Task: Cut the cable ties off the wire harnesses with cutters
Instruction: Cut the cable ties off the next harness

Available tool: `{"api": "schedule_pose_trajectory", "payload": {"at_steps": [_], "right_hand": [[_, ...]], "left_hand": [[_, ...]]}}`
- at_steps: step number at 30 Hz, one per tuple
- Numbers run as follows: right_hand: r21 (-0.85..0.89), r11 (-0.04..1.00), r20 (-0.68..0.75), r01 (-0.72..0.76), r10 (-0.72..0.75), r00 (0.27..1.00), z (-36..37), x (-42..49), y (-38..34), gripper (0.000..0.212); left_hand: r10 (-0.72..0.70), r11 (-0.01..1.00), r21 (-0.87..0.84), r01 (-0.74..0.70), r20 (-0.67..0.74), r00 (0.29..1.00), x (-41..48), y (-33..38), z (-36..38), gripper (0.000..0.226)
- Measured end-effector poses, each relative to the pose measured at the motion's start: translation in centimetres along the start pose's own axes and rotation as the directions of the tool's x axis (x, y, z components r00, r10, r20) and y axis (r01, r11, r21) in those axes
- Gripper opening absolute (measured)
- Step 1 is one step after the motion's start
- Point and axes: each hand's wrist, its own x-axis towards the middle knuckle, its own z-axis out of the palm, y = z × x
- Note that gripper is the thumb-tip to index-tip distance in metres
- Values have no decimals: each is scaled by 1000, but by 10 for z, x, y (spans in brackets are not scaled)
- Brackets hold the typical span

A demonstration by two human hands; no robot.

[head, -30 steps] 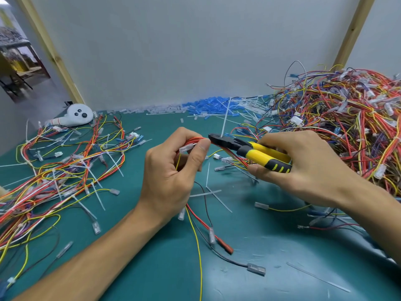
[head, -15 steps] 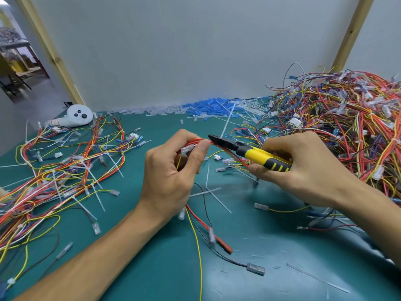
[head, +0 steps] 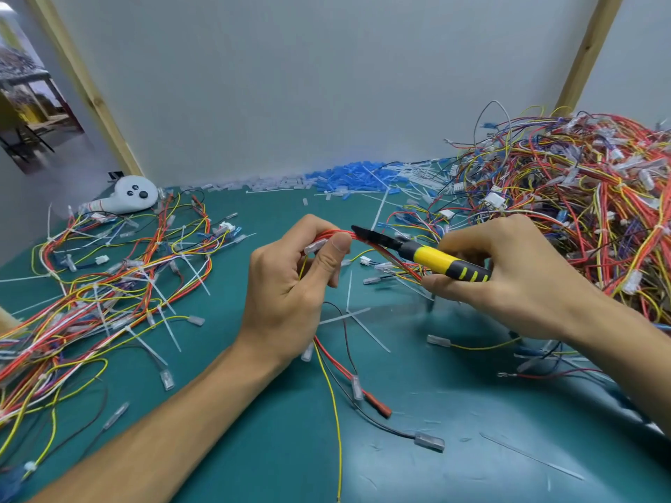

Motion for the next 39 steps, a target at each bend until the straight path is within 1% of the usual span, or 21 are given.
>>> {"api": "schedule_pose_trajectory", "payload": {"at_steps": [5,9,12,14,18,21,25,29,33,36,39], "right_hand": [[-75,997,28,-2,4,1000,1,1,-4,36],[-4,1000,13,-26,26,1000,3,1,-1,38],[-23,999,6,-24,25,1000,3,1,-3,35],[-39,999,31,-31,32,999,2,2,-4,36],[13,999,40,-43,42,998,2,1,-2,36],[-31,999,28,-29,30,999,2,2,-4,29],[-12,999,3,-37,37,999,3,3,-1,36],[-85,995,-23,-41,39,999,4,2,-3,34],[-30,998,-6,-53,53,999,4,3,0,32],[-48,998,1,-40,40,999,3,3,-2,29],[-21,999,-2,-48,48,999,2,2,-1,36]], "left_hand": [[3,1000,12,-3,-1,1000,1,0,0,21],[-4,1000,23,4,-2,1000,1,-1,0,21],[0,1000,24,0,-2,1000,2,-2,-1,21],[2,1000,31,-2,3,1000,2,-2,0,20],[-9,1000,14,9,2,1000,2,-3,0,20],[-12,1000,21,12,2,1000,1,-2,0,19],[-6,999,40,6,-4,1000,2,-2,0,20],[12,996,92,-11,-12,1000,2,-1,0,19],[22,993,114,-20,-16,1000,2,-2,1,18],[25,994,108,-23,-18,1000,2,-1,1,19],[28,993,116,-26,-16,999,2,-1,1,19]]}}
